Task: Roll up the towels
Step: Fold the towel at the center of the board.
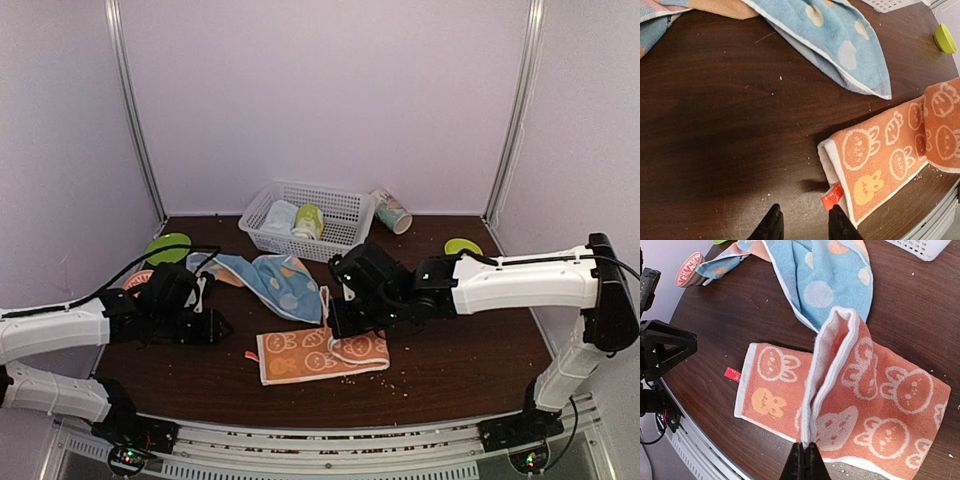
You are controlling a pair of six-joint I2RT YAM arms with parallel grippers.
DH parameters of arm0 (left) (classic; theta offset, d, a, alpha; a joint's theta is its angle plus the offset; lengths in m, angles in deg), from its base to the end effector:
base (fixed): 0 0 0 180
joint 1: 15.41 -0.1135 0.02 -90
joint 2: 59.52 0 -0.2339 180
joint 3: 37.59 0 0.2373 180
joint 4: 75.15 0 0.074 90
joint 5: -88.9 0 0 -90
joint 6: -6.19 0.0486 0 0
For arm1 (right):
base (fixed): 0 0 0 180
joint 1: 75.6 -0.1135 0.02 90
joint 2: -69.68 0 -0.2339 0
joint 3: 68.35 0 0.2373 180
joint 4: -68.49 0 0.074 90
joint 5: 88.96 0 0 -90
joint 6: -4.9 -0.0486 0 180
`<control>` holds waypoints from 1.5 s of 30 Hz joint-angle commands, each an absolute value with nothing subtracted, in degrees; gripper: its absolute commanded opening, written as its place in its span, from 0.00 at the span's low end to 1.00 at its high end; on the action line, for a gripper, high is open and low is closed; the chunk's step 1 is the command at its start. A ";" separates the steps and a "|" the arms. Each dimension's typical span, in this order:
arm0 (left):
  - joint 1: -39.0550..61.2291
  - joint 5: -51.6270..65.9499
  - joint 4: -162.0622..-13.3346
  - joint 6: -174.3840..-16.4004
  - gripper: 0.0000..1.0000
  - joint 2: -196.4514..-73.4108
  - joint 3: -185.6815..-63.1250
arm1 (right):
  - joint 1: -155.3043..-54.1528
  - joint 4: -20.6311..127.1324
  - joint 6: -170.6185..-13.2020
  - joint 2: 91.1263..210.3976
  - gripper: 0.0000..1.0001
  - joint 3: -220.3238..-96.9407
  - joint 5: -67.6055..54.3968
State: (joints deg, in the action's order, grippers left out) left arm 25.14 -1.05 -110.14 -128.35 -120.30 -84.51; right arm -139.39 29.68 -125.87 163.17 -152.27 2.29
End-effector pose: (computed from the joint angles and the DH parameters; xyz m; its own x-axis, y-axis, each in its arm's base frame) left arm 0.1648 -0.1410 0.1685 -0.8641 -0.1838 -0.4686 0.0624 0.8847 -0.4620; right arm 0.1554 0.3132 0.2159 -0.8316 -0.2111 -0.5137 -0.4589 0.7822 0.4214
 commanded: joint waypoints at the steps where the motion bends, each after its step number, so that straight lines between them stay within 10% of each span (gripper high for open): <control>1: 25.31 -2.30 -110.44 -129.07 0.32 -118.87 -83.03 | -140.77 30.94 -126.31 166.00 0.00 -156.03 1.56; 45: 25.27 -1.98 -110.02 -130.53 0.32 -116.90 -78.93 | -145.04 24.49 -123.84 185.65 0.00 -175.25 -4.94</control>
